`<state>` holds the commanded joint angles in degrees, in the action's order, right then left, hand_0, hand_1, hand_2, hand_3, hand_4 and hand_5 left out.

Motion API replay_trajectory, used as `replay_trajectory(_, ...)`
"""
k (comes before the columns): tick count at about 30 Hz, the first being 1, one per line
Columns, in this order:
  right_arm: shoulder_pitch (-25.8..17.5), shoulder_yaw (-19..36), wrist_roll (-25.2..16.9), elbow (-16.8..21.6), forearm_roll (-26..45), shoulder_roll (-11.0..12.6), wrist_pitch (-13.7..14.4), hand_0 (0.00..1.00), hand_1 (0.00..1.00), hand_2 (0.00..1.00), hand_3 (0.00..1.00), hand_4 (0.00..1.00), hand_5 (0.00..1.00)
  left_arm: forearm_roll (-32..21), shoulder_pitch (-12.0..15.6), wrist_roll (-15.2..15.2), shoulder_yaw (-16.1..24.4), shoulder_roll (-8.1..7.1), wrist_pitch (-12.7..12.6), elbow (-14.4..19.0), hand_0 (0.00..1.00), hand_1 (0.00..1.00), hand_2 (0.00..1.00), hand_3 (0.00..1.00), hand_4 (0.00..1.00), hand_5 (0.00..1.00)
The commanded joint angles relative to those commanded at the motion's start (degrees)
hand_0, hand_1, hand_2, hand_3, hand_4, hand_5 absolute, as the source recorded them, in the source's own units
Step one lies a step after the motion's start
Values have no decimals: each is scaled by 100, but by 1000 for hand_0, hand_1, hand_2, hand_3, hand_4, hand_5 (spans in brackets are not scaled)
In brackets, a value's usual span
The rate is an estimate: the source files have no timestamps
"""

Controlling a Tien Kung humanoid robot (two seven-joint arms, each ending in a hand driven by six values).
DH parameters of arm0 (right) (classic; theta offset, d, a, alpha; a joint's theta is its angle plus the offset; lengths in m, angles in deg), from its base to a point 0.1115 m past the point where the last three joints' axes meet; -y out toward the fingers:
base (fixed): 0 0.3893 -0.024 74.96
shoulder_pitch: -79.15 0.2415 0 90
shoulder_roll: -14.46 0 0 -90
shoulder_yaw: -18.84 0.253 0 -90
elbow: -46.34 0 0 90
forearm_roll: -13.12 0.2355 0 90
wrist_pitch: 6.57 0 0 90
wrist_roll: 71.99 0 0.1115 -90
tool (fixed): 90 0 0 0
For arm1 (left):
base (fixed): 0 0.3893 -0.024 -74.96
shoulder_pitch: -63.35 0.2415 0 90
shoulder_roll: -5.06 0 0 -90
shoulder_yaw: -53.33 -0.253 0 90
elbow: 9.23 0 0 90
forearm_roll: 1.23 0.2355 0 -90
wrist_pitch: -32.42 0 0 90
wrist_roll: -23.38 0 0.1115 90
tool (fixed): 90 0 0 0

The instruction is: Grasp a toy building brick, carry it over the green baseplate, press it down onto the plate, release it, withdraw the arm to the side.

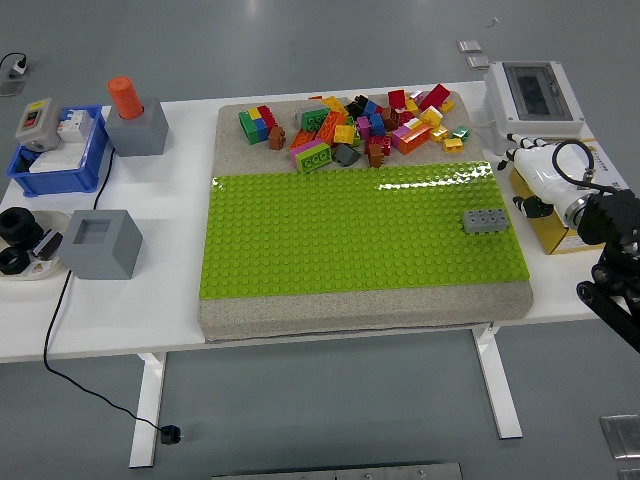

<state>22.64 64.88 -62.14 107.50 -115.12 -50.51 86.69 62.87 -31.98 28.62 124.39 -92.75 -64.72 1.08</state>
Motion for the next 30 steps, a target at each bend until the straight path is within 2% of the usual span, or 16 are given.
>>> replay_trajectory(2,21,-114,11,26,57,20,-28,564,924,998,704,743,13,-5,-2,-2,-4,-5,-1,0,664,609,598,684,649,268)
replay_trajectory(3,25,-148,20,45,100,28,-43,529,888,998,714,748,13,-6,-1,-2,-6,-7,0,0,664,608,598,684,648,269)
replay_trajectory(15,105,-474,221,125,982,30,-305,522,872,998,716,754,24,-67,0,-25,-61,-31,5,0,664,608,598,684,648,269)
replay_trajectory(26,132,-519,126,-196,1257,-68,-206,515,869,998,705,758,39,-153,28,-37,-141,-51,8,0,664,608,598,684,649,268)
replay_trajectory(27,132,-523,112,-218,1282,-73,-191,504,848,973,664,736,62,-152,29,-37,-139,-51,8,0,664,608,598,683,648,269)
replay_trajectory(30,133,-527,73,-269,1335,-85,-143,504,848,973,664,736,62,-149,26,-42,-135,-51,8,0,664,608,598,683,648,269)
